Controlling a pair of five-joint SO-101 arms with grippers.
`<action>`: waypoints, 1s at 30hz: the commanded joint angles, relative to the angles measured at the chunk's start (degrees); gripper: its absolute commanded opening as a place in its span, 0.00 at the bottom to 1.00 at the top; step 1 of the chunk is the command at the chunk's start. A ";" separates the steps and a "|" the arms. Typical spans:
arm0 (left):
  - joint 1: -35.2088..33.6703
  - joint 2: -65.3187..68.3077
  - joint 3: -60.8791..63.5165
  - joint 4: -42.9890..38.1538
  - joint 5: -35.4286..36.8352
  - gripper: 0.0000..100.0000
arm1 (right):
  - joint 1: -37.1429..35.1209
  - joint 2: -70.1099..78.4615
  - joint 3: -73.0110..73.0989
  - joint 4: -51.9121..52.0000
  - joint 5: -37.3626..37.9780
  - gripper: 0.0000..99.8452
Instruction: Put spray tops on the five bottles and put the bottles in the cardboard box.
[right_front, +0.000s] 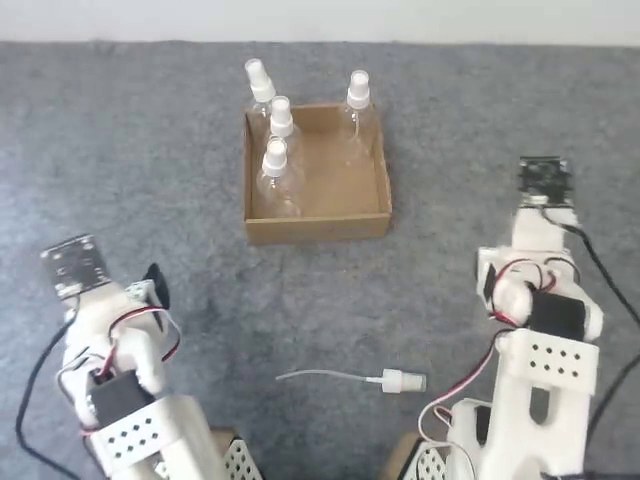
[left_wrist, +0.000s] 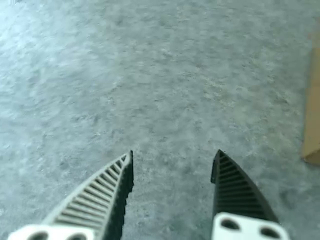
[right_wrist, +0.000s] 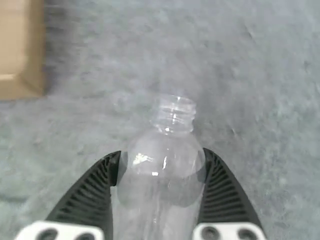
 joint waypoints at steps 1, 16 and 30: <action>3.78 -0.70 -3.74 -1.41 -3.96 0.24 | 3.65 -1.89 1.05 -4.18 -2.29 0.03; 33.49 -0.09 -14.99 12.92 -11.60 0.24 | 9.19 -1.80 4.75 -10.15 -7.91 0.03; 59.69 19.34 -20.18 15.21 -13.71 0.29 | 9.54 -1.80 8.26 -14.64 -7.91 0.03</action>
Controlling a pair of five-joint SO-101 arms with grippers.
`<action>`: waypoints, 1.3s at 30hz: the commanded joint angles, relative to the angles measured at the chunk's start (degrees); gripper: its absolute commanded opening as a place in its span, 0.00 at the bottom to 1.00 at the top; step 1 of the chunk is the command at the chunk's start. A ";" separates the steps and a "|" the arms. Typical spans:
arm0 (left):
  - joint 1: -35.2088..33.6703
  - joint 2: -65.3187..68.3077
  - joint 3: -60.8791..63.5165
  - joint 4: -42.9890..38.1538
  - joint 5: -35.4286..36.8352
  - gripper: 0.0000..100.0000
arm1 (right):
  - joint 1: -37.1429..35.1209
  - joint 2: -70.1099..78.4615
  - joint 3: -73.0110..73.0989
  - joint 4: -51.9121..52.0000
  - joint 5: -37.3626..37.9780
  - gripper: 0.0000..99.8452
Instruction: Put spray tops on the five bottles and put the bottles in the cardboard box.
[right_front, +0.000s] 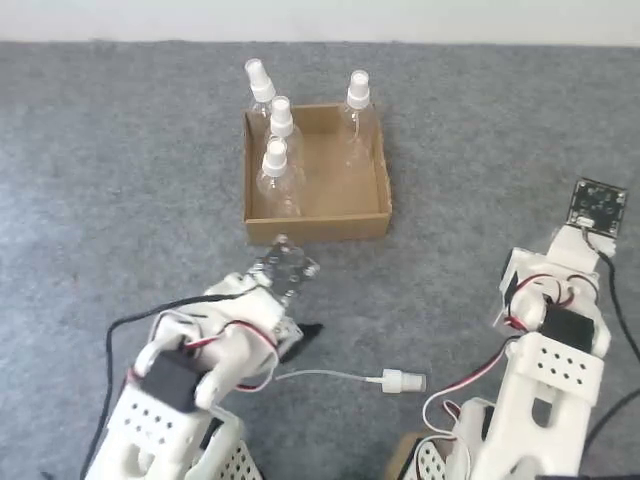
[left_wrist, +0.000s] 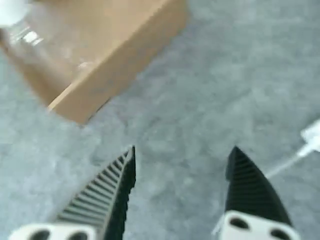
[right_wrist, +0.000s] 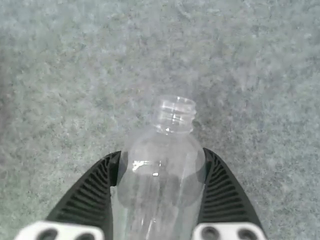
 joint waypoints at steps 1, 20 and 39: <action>6.24 7.56 -5.23 0.09 -0.62 0.29 | 1.01 -1.80 -0.79 -1.27 -0.53 0.03; 24.26 39.82 -20.18 -1.49 -5.63 0.29 | 9.19 -1.80 -1.93 -1.36 -3.08 0.03; 28.22 57.14 -25.10 -12.84 -5.54 0.29 | 12.44 -1.80 -2.81 -1.36 -3.08 0.03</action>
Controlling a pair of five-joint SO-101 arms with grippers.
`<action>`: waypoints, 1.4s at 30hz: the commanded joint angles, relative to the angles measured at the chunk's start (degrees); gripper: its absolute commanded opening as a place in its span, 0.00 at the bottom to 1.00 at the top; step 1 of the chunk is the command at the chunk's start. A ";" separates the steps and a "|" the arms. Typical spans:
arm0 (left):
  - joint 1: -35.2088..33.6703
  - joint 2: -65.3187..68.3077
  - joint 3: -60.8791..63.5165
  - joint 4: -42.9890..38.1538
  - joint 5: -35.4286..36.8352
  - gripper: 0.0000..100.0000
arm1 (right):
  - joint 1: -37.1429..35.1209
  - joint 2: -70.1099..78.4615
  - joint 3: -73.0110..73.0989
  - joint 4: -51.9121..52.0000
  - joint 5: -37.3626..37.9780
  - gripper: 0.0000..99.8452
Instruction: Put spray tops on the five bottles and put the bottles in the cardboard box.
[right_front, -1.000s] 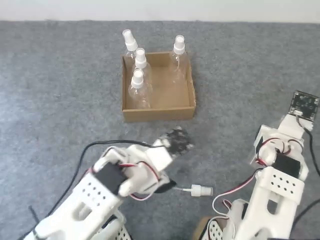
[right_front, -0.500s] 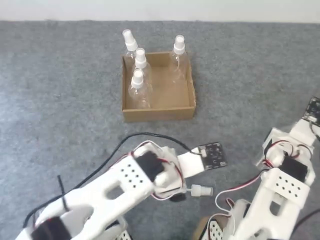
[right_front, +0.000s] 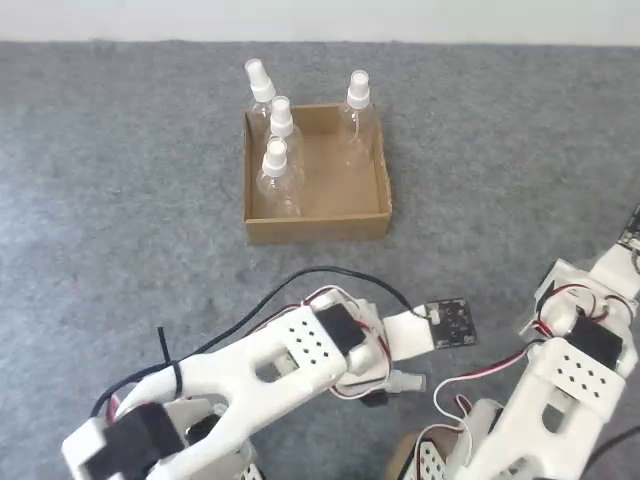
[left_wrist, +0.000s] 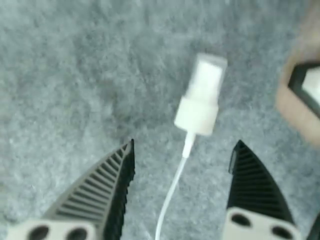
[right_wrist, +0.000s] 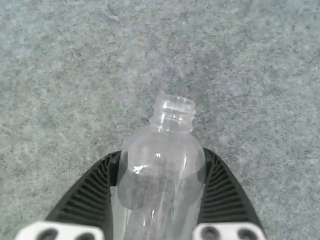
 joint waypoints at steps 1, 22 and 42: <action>0.35 1.93 -5.23 -1.14 0.00 0.29 | 0.57 -1.80 -2.81 -1.36 -0.53 0.03; 3.16 22.77 -19.12 0.00 0.00 0.18 | 0.13 -1.80 -2.81 -1.36 -0.53 0.03; 2.81 28.57 -27.91 16.44 0.09 0.01 | -1.27 -1.80 -2.64 -1.36 -0.18 0.03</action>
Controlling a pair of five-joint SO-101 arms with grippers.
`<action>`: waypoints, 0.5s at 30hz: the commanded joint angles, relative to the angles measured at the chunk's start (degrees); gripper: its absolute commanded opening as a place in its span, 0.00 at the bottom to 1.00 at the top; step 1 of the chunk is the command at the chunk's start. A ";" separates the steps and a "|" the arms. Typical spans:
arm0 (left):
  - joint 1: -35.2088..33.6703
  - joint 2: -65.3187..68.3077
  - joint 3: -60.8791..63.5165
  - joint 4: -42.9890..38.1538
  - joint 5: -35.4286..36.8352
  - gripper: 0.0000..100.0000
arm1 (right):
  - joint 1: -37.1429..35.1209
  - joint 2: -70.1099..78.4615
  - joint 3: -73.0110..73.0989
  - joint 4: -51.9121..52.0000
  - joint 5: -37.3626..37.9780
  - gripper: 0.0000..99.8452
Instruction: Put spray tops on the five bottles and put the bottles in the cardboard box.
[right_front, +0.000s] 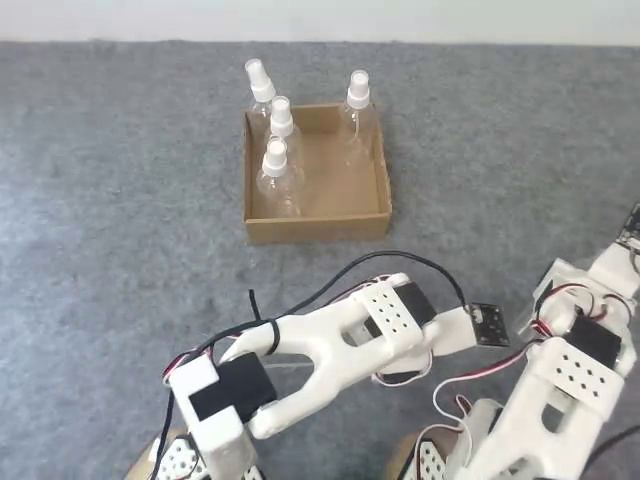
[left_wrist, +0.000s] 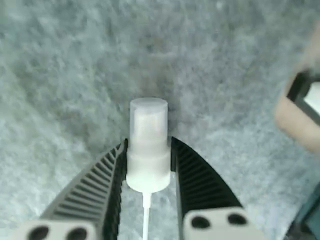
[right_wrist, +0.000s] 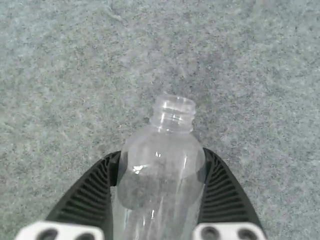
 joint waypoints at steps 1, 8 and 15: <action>-0.26 -0.62 -2.68 3.52 -0.09 0.01 | -0.75 -1.80 -2.64 -1.36 -0.18 0.03; -2.20 0.00 -2.24 5.80 0.00 0.08 | -0.84 -1.80 -2.64 -1.27 -0.09 0.03; -3.69 0.09 -2.33 6.15 1.58 0.18 | -0.84 -1.80 -2.64 -1.27 0.00 0.03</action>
